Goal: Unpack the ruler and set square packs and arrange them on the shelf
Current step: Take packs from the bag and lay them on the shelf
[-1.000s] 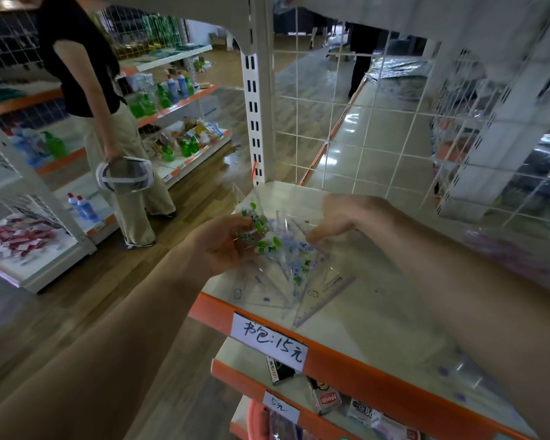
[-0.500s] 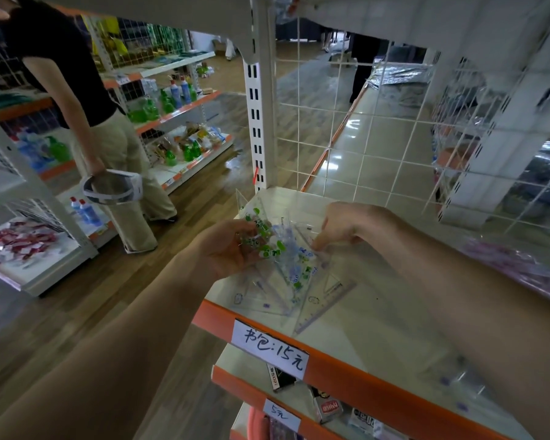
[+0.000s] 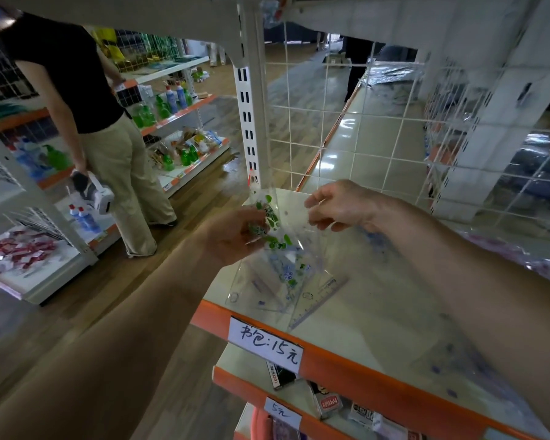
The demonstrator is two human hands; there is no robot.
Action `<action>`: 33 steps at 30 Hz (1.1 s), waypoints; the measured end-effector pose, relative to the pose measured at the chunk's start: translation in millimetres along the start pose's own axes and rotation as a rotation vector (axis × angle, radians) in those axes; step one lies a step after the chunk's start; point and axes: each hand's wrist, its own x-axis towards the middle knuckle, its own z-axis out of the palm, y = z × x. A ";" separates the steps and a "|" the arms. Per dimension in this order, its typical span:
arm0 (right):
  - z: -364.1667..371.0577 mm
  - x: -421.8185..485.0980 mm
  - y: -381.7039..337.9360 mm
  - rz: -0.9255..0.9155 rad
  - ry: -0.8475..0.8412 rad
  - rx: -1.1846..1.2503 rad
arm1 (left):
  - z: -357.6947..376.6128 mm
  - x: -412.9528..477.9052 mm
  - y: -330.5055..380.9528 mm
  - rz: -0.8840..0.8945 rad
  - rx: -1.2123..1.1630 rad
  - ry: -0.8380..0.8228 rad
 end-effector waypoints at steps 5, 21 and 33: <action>-23.0 -26.9 3.3 0.007 -0.009 0.054 | 25.2 -1.8 6.7 0.002 -0.050 -0.071; -115.8 -156.0 80.8 0.110 0.222 -0.101 | 163.3 -7.2 -39.3 -0.087 0.338 -0.289; -120.8 -133.6 98.9 0.101 0.503 -0.018 | 142.3 17.1 -42.2 0.323 0.958 0.106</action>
